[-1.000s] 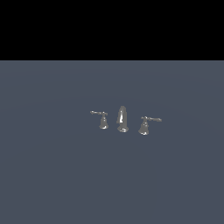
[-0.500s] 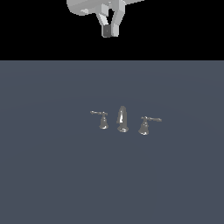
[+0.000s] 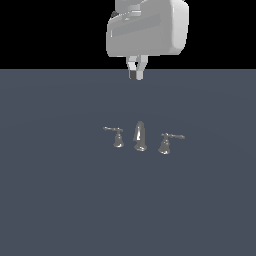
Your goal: Turn on the faucet by rotating a designated handle.
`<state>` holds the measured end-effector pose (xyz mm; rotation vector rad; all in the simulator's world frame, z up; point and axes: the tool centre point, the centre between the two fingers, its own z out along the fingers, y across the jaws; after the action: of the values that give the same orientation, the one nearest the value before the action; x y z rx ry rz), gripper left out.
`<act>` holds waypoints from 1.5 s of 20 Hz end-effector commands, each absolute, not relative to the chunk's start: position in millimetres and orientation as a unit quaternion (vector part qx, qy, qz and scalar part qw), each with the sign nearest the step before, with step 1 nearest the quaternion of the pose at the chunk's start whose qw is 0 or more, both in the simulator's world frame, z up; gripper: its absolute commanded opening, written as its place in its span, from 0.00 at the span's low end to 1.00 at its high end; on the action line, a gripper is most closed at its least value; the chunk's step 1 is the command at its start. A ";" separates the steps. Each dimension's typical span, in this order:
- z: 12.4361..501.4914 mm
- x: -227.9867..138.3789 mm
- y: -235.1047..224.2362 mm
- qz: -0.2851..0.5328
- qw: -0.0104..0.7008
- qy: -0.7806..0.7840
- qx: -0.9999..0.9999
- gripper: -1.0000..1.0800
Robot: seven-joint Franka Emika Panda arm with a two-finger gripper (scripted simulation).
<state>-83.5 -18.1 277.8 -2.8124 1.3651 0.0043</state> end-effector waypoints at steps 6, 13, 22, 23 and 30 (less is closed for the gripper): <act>228.9 -45.9 -45.2 0.001 0.006 0.529 -0.849 0.00; 180.5 -15.2 -80.8 0.000 0.004 0.615 -0.788 0.00; 119.3 12.2 -136.1 -0.001 0.000 0.717 -0.697 0.00; 113.8 14.0 -141.5 -0.001 0.000 0.726 -0.688 0.00; 85.4 20.8 -170.7 -0.001 -0.001 0.769 -0.639 0.00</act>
<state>19.3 -165.3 90.4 -2.0381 2.3931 -0.0010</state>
